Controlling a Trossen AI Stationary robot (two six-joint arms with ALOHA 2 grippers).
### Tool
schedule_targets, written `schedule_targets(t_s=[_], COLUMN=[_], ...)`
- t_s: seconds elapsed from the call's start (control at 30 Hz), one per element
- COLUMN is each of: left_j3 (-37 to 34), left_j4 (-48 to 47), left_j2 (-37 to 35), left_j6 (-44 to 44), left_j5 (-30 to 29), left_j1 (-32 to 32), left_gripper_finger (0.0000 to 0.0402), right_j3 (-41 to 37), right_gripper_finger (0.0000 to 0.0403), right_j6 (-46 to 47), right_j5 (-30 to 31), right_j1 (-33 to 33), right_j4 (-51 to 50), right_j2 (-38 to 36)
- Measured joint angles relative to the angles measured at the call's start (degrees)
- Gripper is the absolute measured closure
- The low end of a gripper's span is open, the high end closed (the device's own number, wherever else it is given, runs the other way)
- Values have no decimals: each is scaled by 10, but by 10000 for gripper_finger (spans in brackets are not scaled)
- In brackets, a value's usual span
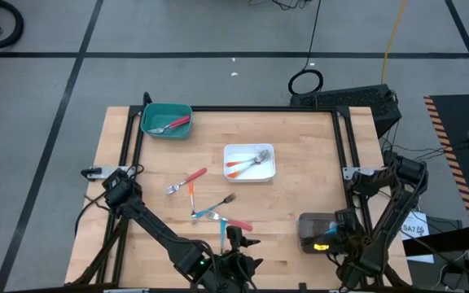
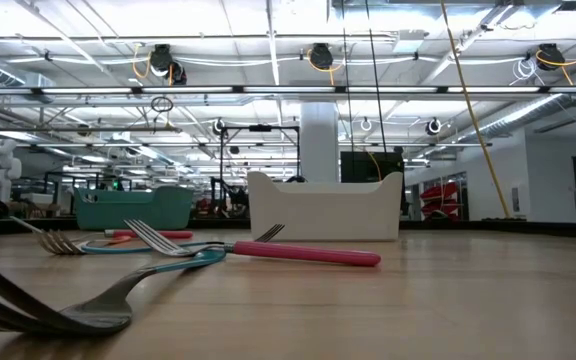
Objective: Sort silverware by color (type)
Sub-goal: Put the blue fork into the black bin, then put the pink fork into the blue bin
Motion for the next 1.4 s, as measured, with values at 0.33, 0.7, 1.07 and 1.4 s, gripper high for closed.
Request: schedule_targets(t_s=[0.33,0.7,1.07,1.4], left_j3=[0,0,0,-1], left_j4=[0,-2,-92,-164], left_j2=[0,0,0,0], left_j6=[-1,-9,-64,-78], left_j5=[17,25,61,121], left_j1=[1,10,10,10], left_gripper_finger=[133,133,133,133], right_j3=[0,65,181,160], right_gripper_finger=[286,245,267,269], right_j6=[-38,1,-34,-81], right_j5=[2,45,392,527], right_j1=[1,2,4,-11], right_j4=[-13,-50,7,33], right_j2=[1,-6,-6,-7])
